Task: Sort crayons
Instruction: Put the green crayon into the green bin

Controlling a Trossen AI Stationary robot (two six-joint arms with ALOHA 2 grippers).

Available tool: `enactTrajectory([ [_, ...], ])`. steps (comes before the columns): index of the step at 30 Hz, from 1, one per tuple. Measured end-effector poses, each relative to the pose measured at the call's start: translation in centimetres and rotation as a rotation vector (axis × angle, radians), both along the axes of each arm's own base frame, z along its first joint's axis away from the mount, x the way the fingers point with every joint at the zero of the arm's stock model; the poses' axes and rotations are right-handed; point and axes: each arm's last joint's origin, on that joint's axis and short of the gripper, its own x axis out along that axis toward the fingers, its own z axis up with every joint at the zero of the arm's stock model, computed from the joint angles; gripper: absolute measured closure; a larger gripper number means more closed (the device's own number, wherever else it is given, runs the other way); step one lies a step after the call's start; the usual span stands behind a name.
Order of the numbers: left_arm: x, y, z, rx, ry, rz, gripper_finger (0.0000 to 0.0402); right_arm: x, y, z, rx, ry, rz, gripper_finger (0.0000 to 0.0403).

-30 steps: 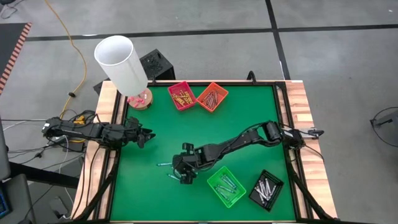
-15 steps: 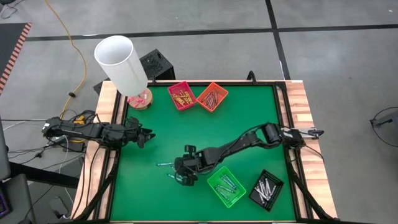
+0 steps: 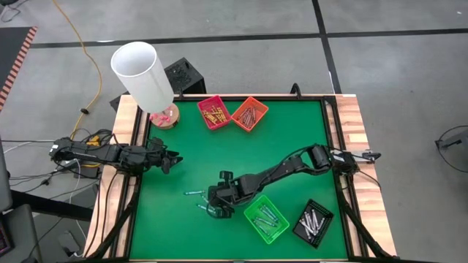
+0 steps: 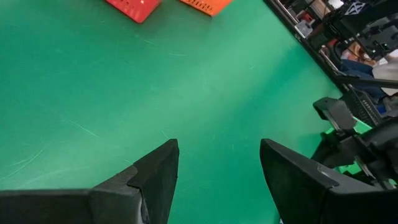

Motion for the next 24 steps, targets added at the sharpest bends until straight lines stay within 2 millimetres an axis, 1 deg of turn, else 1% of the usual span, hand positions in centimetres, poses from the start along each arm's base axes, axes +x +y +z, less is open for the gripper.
enactTrajectory([
  [4,0.0,0.0,0.0,0.000,-0.001,0.000,0.0186,0.1,-0.2,0.3,-0.054,-0.022,-0.038,0.0243],
  [8,0.0,0.0,0.0,0.000,-0.001,0.000,0.0186,0.5,-0.1,1.1,-0.080,-0.045,-0.003,0.0243],
  [13,0.0,0.0,0.0,0.000,-0.001,0.000,0.0186,-0.1,1.5,1.9,-0.104,-0.025,0.096,0.0243],
  [18,0.0,0.0,0.0,0.000,-0.001,-0.001,0.0186,-1.2,2.7,1.5,-0.115,0.047,0.124,0.0243],
  [24,0.0,0.0,0.0,0.000,0.000,0.000,0.0186,-1.4,2.4,1.3,-0.111,0.078,0.102,0.0243],
])
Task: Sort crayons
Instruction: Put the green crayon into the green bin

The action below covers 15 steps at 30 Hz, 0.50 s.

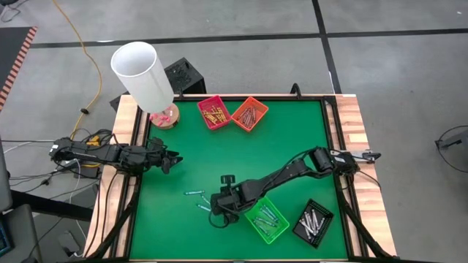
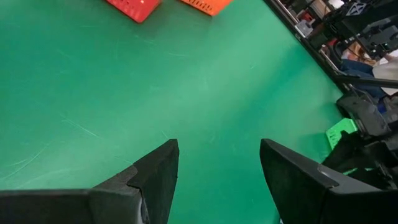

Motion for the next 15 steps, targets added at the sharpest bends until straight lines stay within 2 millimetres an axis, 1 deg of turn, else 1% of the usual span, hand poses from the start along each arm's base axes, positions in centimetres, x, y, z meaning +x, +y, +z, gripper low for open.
enactTrajectory([
  [6,0.00,0.00,0.00,0.000,0.000,0.000,0.0186,-0.14,-0.57,-0.45,0.019,0.034,-0.016,0.0243],
  [13,0.00,0.00,0.01,0.000,0.000,0.000,0.0186,-0.31,-0.65,-0.79,0.014,0.061,-0.018,0.0244],
  [15,0.00,0.00,0.01,0.000,0.000,0.000,0.0186,-0.30,-0.68,-0.82,0.014,0.062,-0.019,0.0250],
])
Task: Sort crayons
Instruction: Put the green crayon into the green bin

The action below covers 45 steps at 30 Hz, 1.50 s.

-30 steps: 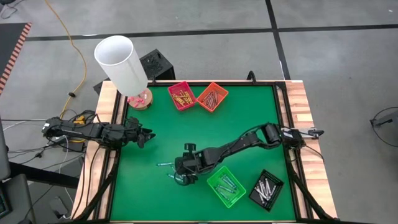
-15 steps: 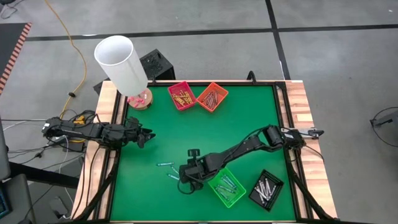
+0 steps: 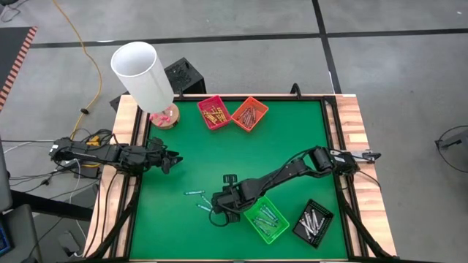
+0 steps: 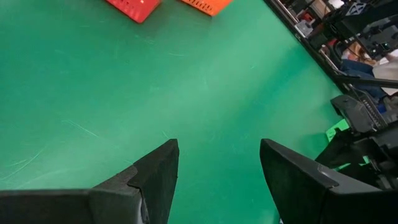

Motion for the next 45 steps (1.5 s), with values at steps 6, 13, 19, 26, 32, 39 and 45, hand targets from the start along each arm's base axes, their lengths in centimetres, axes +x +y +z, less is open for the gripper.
enactTrajectory([
  [6,0.0,0.0,0.0,0.000,0.000,0.000,0.0186,-0.1,-0.4,-0.1,0.011,0.031,0.002,0.0299],
  [13,0.0,0.0,0.0,0.000,0.000,0.000,0.0186,-0.2,-0.7,-0.2,0.029,0.064,0.010,0.0344],
  [19,0.0,0.0,0.0,0.000,0.000,0.000,0.0186,-0.2,-0.9,-0.2,0.029,0.072,-0.003,0.0387],
  [26,0.0,0.0,0.0,0.000,0.000,0.000,0.0186,-0.8,-1.2,1.0,0.036,0.077,-0.028,0.0396],
  [32,0.0,0.0,0.0,0.000,0.000,0.000,0.0186,-2.0,-1.8,4.6,0.024,0.020,-0.121,0.0400],
  [39,0.0,0.0,0.0,0.000,0.000,0.000,0.0186,-4.7,-2.3,9.2,0.086,-0.006,-0.270,0.0400],
  [45,0.0,0.0,0.0,0.000,0.000,0.000,0.0186,-8.9,-2.2,12.5,0.211,0.087,-0.530,0.0401],
])
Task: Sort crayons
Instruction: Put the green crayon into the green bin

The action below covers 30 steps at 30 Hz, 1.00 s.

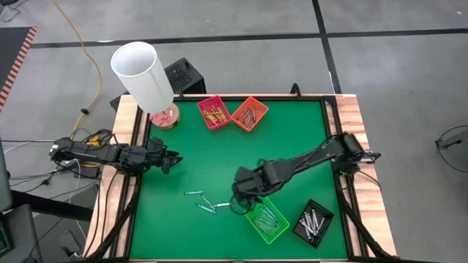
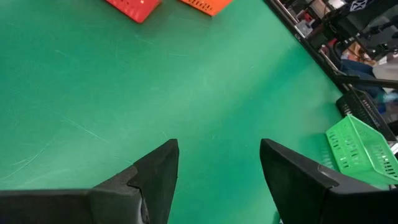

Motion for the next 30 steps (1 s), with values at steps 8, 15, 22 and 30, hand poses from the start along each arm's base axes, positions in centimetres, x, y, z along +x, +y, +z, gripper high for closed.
enactTrajectory([
  [8,0.0,0.0,0.0,0.000,0.000,-0.001,0.0186,-4.3,2.4,2.0,0.120,0.084,-0.230,0.0401],
  [15,0.0,0.0,0.0,0.000,0.000,0.000,0.0186,-5.4,5.3,1.5,0.174,0.109,-0.266,0.0401],
  [22,0.0,0.0,0.0,0.000,0.000,0.000,0.0186,-5.4,7.1,0.4,0.212,0.112,-0.325,0.0401],
  [30,0.0,0.0,0.0,0.000,0.000,0.000,0.0186,-4.6,8.8,-1.7,0.208,0.122,-0.339,0.0401],
])
